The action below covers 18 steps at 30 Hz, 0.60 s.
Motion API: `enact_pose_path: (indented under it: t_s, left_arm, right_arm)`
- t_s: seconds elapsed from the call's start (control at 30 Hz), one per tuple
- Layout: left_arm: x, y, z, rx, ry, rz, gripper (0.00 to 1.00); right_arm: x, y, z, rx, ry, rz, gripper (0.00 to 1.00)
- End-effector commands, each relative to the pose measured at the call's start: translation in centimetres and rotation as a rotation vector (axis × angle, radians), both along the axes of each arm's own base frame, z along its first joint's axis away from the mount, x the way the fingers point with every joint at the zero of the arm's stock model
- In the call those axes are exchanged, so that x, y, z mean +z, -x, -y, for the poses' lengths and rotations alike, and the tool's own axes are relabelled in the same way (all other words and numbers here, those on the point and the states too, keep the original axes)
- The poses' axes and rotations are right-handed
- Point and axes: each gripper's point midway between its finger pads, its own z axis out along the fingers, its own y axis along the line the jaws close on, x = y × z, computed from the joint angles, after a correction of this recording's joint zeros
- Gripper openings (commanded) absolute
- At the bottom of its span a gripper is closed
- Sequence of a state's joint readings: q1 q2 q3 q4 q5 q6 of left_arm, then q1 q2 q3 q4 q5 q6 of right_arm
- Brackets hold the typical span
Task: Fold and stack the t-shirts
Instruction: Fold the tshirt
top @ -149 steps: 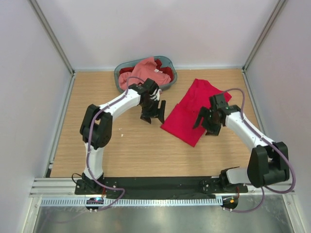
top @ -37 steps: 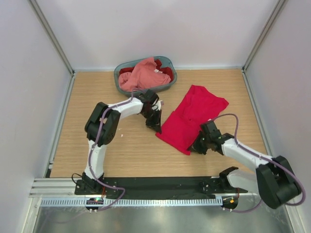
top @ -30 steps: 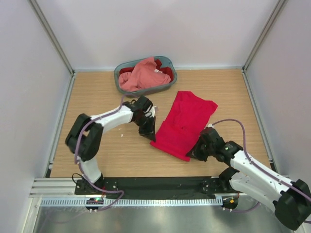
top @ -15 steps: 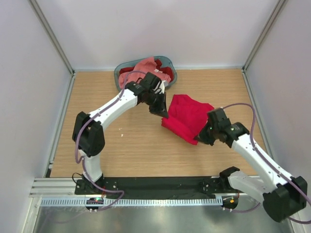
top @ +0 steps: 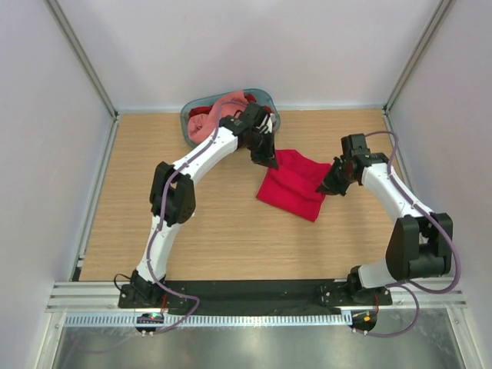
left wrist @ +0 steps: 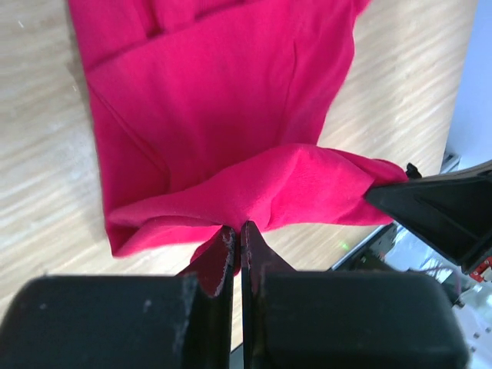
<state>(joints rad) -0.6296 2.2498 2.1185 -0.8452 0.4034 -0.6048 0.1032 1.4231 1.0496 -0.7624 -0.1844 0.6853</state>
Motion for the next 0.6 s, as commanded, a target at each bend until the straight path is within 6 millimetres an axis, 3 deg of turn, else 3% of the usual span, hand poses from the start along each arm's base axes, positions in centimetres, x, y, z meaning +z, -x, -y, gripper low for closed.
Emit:
enact_pose_path:
  t_s: [0.0, 0.27, 0.57]
  left_arm:
    - [2.6, -2.7, 0.9, 0.046, 0.088, 0.048, 0.00]
    - [3.0, -4.8, 2.4, 0.074, 0.154, 0.098, 0.00]
    - [0.1, -6.1, 3.2, 0.089, 0.155, 0.063, 0.00]
  right_arm:
    - [1.6, -2.7, 0.0, 0.053, -0.022, 0.089, 0.01]
    - [0.3, -4.3, 1.1, 0.025, -0.034, 0.075, 0.01]
    - [-0.7, -5.8, 1.3, 0.016, -0.049, 0.068, 0.01]
